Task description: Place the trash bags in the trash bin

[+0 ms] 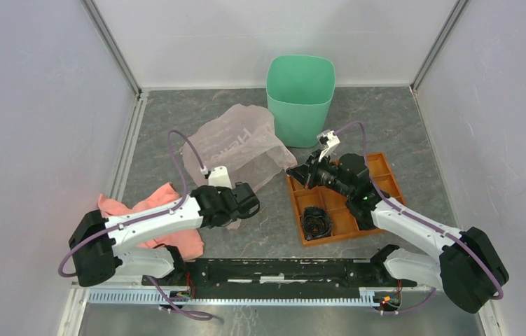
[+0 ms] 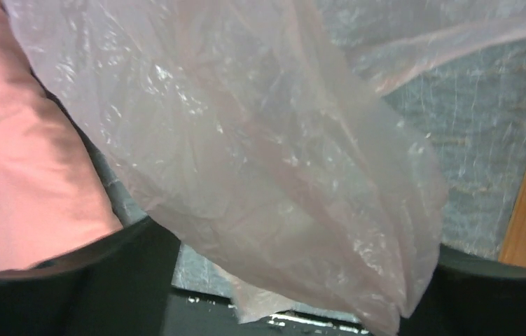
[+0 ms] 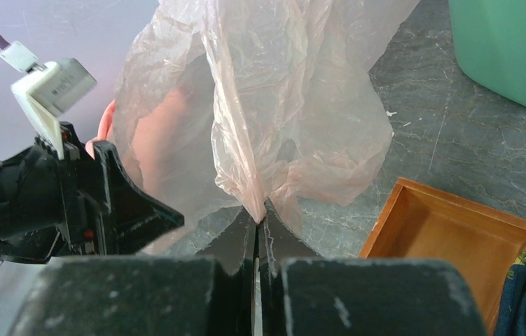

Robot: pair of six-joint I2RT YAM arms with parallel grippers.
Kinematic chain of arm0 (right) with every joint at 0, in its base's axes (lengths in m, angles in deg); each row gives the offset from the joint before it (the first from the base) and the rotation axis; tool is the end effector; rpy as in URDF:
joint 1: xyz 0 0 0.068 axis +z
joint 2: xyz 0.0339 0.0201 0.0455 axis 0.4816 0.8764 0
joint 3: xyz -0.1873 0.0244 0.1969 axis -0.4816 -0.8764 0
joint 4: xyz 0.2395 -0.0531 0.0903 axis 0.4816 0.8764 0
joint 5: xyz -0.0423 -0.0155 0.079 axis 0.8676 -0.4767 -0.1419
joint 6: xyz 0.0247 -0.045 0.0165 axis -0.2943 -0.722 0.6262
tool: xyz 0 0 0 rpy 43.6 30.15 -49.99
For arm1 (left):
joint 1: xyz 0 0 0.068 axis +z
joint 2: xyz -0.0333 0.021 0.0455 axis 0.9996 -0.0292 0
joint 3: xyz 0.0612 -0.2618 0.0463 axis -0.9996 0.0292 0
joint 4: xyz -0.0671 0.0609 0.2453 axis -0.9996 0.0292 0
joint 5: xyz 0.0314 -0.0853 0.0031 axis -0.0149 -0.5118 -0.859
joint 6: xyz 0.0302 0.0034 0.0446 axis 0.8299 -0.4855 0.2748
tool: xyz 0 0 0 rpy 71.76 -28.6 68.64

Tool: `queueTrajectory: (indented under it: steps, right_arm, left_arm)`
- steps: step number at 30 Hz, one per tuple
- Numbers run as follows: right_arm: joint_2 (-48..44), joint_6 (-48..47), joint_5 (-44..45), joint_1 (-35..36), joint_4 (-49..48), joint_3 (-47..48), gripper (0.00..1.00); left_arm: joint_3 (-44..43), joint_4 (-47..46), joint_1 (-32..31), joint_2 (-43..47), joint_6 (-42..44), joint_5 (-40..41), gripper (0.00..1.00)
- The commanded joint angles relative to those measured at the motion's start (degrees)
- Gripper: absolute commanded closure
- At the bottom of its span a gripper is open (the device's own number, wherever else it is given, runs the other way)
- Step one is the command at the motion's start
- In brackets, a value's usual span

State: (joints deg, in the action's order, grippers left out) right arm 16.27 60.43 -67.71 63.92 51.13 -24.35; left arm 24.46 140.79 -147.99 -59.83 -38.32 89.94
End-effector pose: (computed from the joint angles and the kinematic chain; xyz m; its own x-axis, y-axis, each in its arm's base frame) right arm 0.1987 0.1525 0.2484 -0.5230 0.2311 -0.8204 -0.6024 0.5807 0.5476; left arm 0.1200 -0.1671 0.2263 -0.7827 -0.2502 -0.5699 -0.2577 0.9637 -0.0692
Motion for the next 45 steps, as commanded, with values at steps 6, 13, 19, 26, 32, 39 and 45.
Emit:
queueTrajectory:
  steps: [6, 13, 19, 26, 32, 39, 45]
  right_arm:
    - [-0.56, -7.24, -5.61, 0.11, 3.92, 2.62, 1.0]
    - [0.78, -21.04, -12.14, 4.25, 18.77, 9.26, 0.81]
    - [-0.57, -25.69, -0.96, 4.98, 33.21, 21.73, 0.36]
    - [-2.24, -25.17, 22.87, 3.66, 35.7, 34.09, 0.02]
    - [8.96, -21.82, 41.29, -2.86, 40.13, 46.92, 0.02]
    - [27.54, -21.59, 44.57, -10.08, 47.44, 66.12, 0.02]
    - [37.35, -21.26, 41.22, -14.48, 49.35, 73.33, 0.18]
  left_arm:
    - [-7.16, 5.24, -0.24, 7.72, 1.95, 14.41, 0.66]
    - [-16.89, 8.83, -0.18, 20.1, 15.38, 17.83, 0.98]
    - [-20.15, 9.86, -0.19, 26.08, 23.7, 22.95, 0.98]
    - [-21.38, 10.07, -0.21, 24.71, 28.64, 24.56, 0.98]
    - [-19.85, 5.36, -0.25, 24.41, 32.29, 22.36, 0.98]
    - [-19.98, 3.57, -0.17, 23.54, 34.88, 20.27, 0.98]
    - [-21.07, 3.77, -0.2, 23.72, 35.57, 18.9, 0.98]
